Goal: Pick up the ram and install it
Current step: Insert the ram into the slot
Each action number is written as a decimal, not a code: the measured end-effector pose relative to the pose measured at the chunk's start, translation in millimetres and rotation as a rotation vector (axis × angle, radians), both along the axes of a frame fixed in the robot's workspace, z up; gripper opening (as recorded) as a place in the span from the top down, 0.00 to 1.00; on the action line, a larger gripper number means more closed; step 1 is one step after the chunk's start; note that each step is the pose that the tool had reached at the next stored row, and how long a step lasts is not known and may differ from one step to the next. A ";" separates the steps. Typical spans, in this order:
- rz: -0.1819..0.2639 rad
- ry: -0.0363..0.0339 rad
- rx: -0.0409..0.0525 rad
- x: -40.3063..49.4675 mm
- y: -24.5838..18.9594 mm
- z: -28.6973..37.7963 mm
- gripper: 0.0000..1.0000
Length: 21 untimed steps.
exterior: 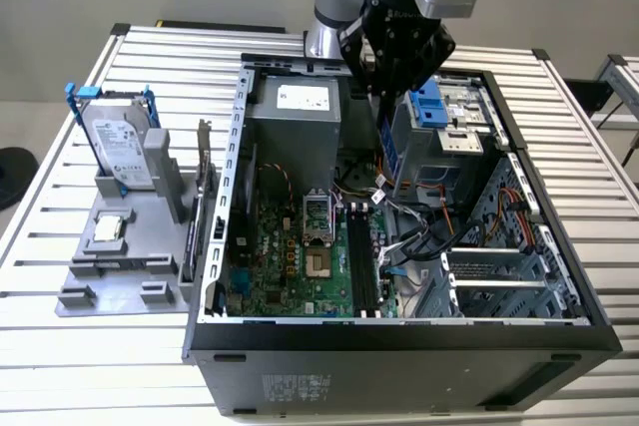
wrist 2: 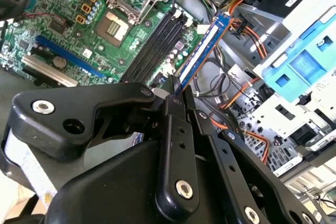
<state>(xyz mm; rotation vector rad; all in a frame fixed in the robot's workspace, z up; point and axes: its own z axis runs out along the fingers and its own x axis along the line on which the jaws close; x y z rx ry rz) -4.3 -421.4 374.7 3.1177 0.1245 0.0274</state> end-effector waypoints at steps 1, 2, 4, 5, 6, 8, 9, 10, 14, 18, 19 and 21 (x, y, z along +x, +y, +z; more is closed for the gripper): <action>0.000 0.0000 -0.0001 0.0 0.0 -0.4 1.00; 0.000 0.0000 0.0000 0.1 0.0 -1.0 1.00; 0.000 -0.0001 0.0000 0.3 0.0 -2.1 1.00; 0.000 0.0000 0.0000 0.4 0.0 -2.6 1.00; 0.000 0.0000 -0.0001 0.5 0.0 -3.1 1.00; 0.000 0.0000 0.0000 0.7 0.0 -4.3 1.00; 0.000 0.0000 0.0000 0.8 0.0 -4.8 1.00; 0.000 0.0000 0.0000 0.9 0.0 -5.4 1.00; 0.000 0.0000 -0.0001 1.5 0.0 -7.5 1.00; 0.000 0.0000 -0.0001 1.7 0.0 -9.1 1.00; 0.000 0.0000 -0.0001 1.7 0.0 -9.4 1.00; 0.000 0.0000 0.0000 1.7 0.0 -10.5 1.00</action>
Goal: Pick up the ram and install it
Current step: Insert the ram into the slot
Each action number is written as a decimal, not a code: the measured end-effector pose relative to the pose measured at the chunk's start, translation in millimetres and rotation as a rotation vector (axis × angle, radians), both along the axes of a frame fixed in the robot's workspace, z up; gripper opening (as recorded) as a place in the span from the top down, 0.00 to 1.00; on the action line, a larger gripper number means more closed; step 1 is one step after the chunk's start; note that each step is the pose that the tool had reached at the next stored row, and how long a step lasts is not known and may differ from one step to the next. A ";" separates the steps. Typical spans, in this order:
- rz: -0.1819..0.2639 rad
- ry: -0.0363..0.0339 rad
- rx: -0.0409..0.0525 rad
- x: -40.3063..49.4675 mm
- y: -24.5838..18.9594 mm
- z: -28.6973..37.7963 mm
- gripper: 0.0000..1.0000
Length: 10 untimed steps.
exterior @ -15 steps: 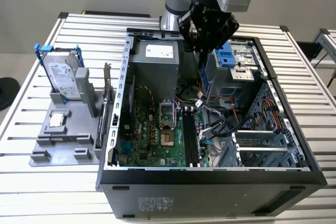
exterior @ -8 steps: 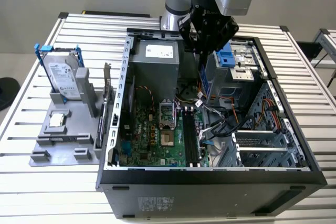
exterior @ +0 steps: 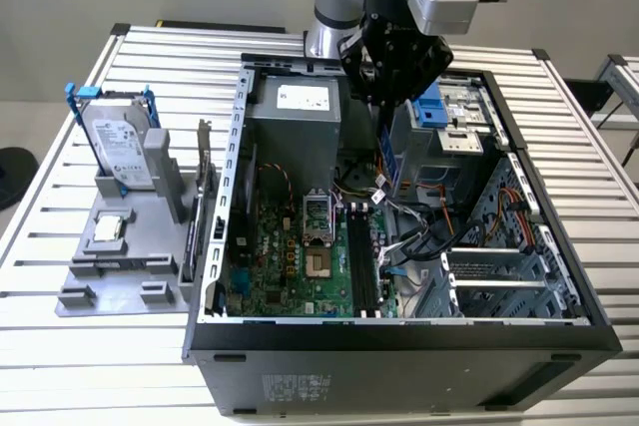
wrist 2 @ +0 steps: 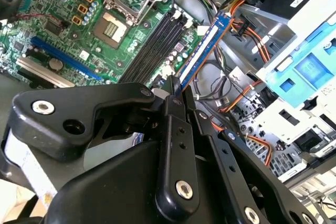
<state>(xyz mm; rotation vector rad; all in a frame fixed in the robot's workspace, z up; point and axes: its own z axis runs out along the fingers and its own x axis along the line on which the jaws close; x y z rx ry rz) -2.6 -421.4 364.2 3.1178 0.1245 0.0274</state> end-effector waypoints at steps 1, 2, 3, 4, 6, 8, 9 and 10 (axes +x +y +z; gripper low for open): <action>0.000 0.0000 -0.0002 0.0 0.0 -0.7 1.00; 0.000 0.0001 -0.0005 0.0 0.1 -1.3 1.00; 0.000 0.0000 -0.0005 0.1 0.1 -2.1 1.00; 0.000 -0.0001 -0.0005 0.1 0.1 -2.9 1.00; 0.000 -0.0001 -0.0007 0.1 0.1 -4.5 1.00; 0.000 -0.0001 -0.0013 0.1 0.2 -6.0 1.00; 0.000 0.0000 -0.0014 0.1 0.1 -6.8 1.00; 0.000 0.0000 -0.0016 0.1 0.2 -7.6 1.00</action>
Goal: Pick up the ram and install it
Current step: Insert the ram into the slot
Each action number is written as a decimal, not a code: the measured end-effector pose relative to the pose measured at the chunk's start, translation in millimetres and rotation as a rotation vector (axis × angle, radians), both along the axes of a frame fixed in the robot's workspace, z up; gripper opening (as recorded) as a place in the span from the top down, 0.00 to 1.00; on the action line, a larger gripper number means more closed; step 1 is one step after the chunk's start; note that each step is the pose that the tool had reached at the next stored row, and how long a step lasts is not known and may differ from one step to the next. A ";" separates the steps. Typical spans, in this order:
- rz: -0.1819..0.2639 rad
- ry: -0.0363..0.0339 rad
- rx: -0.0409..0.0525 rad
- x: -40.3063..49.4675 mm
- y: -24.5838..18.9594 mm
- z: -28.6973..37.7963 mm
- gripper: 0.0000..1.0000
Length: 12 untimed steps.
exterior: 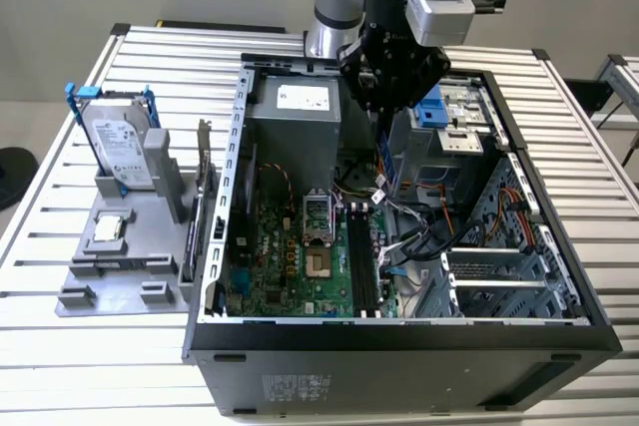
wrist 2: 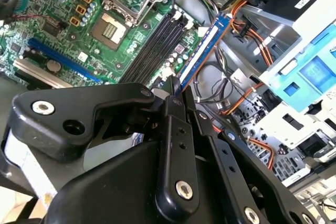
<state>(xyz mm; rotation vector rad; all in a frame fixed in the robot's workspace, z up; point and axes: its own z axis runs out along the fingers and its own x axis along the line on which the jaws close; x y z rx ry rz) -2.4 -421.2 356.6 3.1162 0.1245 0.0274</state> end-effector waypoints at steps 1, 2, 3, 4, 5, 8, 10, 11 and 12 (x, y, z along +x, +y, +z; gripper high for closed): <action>0.000 0.0000 -0.0001 0.0 0.0 -0.9 1.00; 0.000 0.0000 -0.0003 0.0 0.0 -2.0 1.00; 0.000 0.0000 -0.0007 0.0 0.0 -2.9 1.00; 0.000 -0.0001 -0.0008 0.0 0.0 -4.0 1.00; 0.000 0.0000 -0.0011 0.0 0.0 -4.9 1.00; 0.000 0.0000 -0.0018 0.1 0.0 -7.8 1.00; 0.000 0.0000 -0.0021 0.5 0.0 -9.6 1.00; 0.000 0.0000 -0.0020 0.6 0.0 -10.5 1.00; 0.000 0.0000 -0.0021 0.8 0.0 -11.4 1.00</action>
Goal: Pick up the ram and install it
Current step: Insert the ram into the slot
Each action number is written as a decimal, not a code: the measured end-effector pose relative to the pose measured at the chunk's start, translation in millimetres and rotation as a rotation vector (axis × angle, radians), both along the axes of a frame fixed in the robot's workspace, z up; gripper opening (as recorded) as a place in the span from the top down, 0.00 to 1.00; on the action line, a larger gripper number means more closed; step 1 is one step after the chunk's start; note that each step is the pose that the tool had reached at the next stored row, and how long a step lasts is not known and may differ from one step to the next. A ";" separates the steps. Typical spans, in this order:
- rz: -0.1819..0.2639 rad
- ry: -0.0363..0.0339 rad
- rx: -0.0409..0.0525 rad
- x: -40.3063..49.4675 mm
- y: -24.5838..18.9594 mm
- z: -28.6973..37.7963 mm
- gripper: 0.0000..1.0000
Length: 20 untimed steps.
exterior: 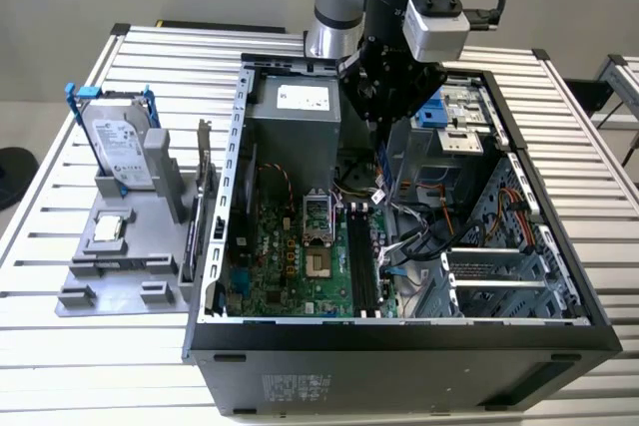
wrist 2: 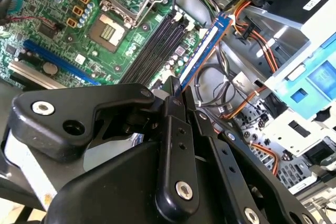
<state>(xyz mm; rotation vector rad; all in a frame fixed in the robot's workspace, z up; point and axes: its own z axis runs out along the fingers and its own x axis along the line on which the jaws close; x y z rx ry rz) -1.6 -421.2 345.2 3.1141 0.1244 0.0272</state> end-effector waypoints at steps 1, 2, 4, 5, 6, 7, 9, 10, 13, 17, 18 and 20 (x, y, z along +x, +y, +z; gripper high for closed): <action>0.000 0.0000 0.0000 0.2 0.0 -0.9 1.00; 0.000 0.0000 -0.0001 0.3 0.0 -1.7 1.00; 0.000 0.0000 -0.0003 0.6 0.0 -3.4 1.00; 0.000 0.0000 -0.0004 0.7 0.0 -4.2 1.00; 0.000 0.0000 -0.0006 0.8 0.1 -4.9 1.00; 0.000 0.0000 -0.0007 0.9 0.1 -5.6 1.00; 0.000 0.0000 -0.0013 1.0 0.1 -7.1 1.00; 0.000 0.0000 -0.0014 1.1 0.1 -7.9 1.00; 0.000 0.0000 -0.0025 1.2 0.1 -9.9 1.00; 0.000 0.0000 -0.0042 1.3 0.1 -12.5 1.00; 0.000 0.0000 -0.0046 1.4 0.1 -13.1 1.00; 0.000 0.0000 -0.0057 1.4 0.1 -14.3 1.00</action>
